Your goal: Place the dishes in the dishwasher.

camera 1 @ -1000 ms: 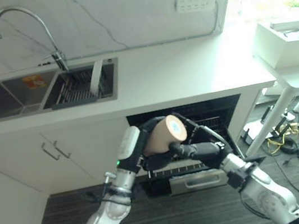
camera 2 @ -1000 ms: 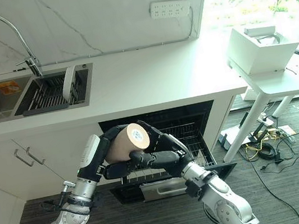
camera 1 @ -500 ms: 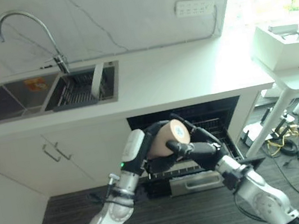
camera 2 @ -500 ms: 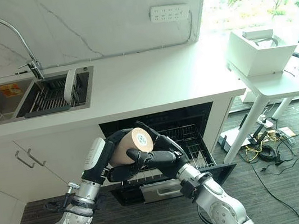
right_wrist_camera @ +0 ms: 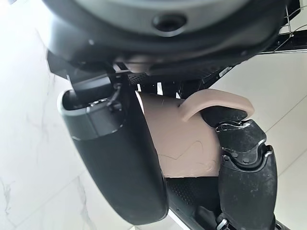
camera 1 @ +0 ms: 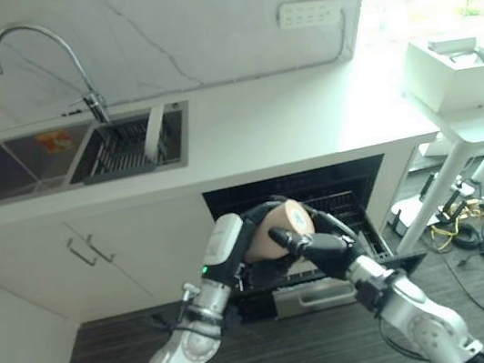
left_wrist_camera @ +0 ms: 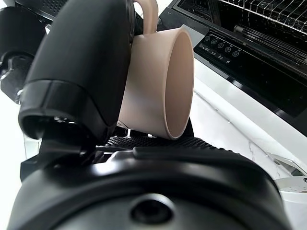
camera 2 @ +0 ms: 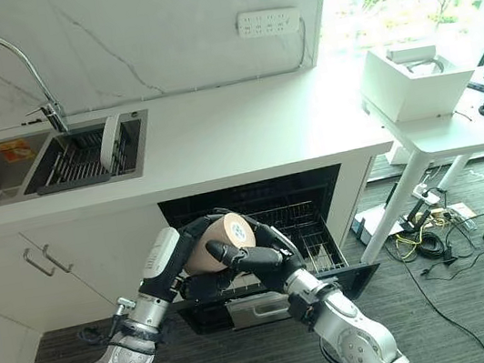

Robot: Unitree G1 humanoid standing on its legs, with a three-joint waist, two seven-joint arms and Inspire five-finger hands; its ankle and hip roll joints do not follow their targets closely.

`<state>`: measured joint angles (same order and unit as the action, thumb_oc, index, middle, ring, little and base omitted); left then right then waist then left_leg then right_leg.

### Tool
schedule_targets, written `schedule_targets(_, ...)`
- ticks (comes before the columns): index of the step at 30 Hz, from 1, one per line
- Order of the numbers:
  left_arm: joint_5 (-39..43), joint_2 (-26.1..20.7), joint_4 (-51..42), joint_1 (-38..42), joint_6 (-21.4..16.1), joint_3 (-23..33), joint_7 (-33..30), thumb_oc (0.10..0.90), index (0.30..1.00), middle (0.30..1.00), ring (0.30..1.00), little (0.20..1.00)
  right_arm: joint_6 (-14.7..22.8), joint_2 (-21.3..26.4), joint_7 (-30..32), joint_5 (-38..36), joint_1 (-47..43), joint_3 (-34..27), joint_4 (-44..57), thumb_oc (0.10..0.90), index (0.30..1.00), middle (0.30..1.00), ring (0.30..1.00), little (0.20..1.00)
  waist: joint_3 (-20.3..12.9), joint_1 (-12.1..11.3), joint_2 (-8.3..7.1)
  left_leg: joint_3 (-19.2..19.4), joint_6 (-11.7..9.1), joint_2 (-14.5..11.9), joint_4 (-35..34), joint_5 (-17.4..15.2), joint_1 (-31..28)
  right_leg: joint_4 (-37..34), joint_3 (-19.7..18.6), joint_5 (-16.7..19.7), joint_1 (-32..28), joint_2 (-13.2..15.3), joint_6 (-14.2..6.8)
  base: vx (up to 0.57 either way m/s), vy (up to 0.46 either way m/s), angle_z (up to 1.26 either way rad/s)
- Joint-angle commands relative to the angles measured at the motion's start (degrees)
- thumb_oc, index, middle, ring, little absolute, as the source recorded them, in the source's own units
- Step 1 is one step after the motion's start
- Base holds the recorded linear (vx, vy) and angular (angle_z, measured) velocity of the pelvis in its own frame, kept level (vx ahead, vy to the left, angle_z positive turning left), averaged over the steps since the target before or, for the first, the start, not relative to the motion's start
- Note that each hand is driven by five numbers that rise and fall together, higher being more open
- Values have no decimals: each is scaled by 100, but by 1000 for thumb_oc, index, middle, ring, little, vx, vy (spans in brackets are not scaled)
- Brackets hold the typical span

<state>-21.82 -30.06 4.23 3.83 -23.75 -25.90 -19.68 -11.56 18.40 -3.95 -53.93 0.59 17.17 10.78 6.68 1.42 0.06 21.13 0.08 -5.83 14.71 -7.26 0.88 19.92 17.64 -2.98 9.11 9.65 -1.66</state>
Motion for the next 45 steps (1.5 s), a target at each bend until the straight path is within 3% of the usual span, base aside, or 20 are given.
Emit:
schedule_targets(1,-54,160,-448,997,-613,-18,-544,400,300,300,300,300,225,-452,-221,-666,-622,-51,230,400,300,300,300,300,-109,-39,-33,-459,-212,-124,248,-732,-117,-273,86,-598,-667,241,-604,0,0,0)
schedule_targets(4,82,173,-452,1004,-689,-19,-626,400,300,300,300,300,305,-477,-155,-660,-627,-75,234,400,300,300,300,300,-100,-46,-35,-468,-212,-120,248,-728,-110,-273,87,-599,-674,245,-606,0,0,0)
schedule_targets(5,130,176,-479,976,-636,16,-575,800,900,900,900,900,353,-486,-115,-644,-629,-94,236,400,300,300,300,300,-99,-55,-31,-469,-215,-126,248,-725,-110,-273,95,-602,-678,247,-605,0,0,0)
schedule_targets(12,653,89,-708,586,-569,723,-812,800,900,900,900,900,789,-447,239,-816,-509,-635,277,400,300,300,300,300,-84,-104,-8,-486,-229,-144,248,-700,-96,-273,139,-598,-696,263,-596,0,0,0)
schedule_targets(18,1384,156,-515,-16,-817,1556,-986,800,900,900,900,900,779,-572,-54,-2257,-401,-1201,276,400,300,300,300,300,-80,-165,-23,-496,-240,-155,248,-693,-103,-273,172,-620,-723,265,-566,0,0,0)
schedule_targets(21,1776,205,-310,-238,-811,1967,-996,800,900,900,900,900,1039,-648,-58,-2815,-439,-1607,161,400,300,300,300,300,-110,-200,-29,-511,-248,-163,248,-700,-107,-273,199,-647,-751,267,-553,7,5,2)
schedule_targets(28,2189,278,-7,-517,-855,2735,-1157,800,900,900,900,900,1615,-685,140,-3063,-453,-2489,123,400,300,300,300,300,-183,-172,-38,-517,-267,-184,248,-717,-105,-273,170,-685,-754,255,-538,-1,3,1)
schedule_targets(45,2521,311,43,-541,-1106,3138,-946,800,900,900,900,900,2034,-743,161,-3517,-481,-2997,-63,400,300,300,300,300,-234,-123,-60,-505,-293,-226,248,-718,-87,-273,125,-724,-733,197,-505,0,0,0)
